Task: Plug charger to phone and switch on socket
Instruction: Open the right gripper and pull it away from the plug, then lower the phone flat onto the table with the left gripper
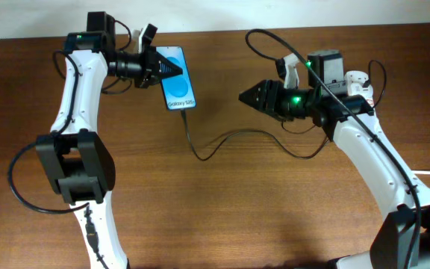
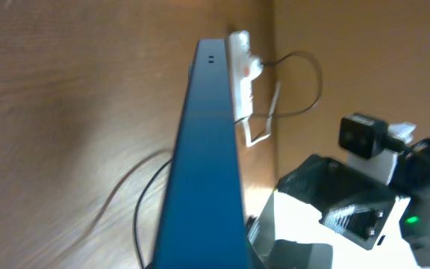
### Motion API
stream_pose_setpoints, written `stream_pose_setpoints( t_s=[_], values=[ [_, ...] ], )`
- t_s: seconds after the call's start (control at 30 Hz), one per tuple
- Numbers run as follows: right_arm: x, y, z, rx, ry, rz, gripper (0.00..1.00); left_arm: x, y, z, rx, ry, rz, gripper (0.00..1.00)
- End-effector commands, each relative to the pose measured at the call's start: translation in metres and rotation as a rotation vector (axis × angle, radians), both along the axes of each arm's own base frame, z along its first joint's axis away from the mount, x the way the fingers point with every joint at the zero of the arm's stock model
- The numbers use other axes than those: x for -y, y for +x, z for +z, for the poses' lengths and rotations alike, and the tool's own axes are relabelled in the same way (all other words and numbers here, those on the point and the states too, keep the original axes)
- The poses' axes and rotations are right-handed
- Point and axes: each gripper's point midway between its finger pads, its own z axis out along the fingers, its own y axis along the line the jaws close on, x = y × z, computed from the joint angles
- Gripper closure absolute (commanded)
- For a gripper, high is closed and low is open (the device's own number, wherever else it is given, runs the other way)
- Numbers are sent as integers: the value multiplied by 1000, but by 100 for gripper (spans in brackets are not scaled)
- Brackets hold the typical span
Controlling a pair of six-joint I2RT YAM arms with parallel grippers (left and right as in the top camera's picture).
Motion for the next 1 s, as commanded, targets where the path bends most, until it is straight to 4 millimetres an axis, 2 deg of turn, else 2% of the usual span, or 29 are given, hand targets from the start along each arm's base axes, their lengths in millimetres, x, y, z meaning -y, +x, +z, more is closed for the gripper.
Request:
stream_pose_setpoints(
  t_s=[0.0, 0.13, 0.23, 0.3, 0.47, 0.6, 0.67, 0.77, 0.83, 0.97],
  values=[
    [22, 2, 0, 70, -150, -51, 37, -6, -6, -3, 92, 96, -53, 100],
    [41, -12, -3, 47, -264, -97, 33, 2, -24, -15, 90, 160, -132, 100],
    [45, -18, -6, 32, -296, -95, 32, 12, -31, -33, 52, 185, -180, 100],
    [46, -21, -9, 18, -305, -93, 32, 20, -32, -54, -4, 176, -197, 100],
    [51, -25, -14, -9, -330, -102, 32, 19, -22, -102, -128, 199, -151, 100],
    [51, -25, -14, -9, -330, -102, 32, 9, -19, -142, -179, 391, -123, 100],
    [51, -25, -14, -9, -330, -102, 32, 4, -17, -150, -185, 462, -102, 100],
    [51, -25, -14, -9, -330, -102, 33, 6, -15, -153, -174, 477, -104, 100],
    [51, -25, -14, -9, -330, -102, 33, 1, -15, -162, -228, 513, -63, 100],
    [51, -26, -15, -2, -339, -88, 33, 1, -15, -164, -233, 518, -58, 100]
  ],
)
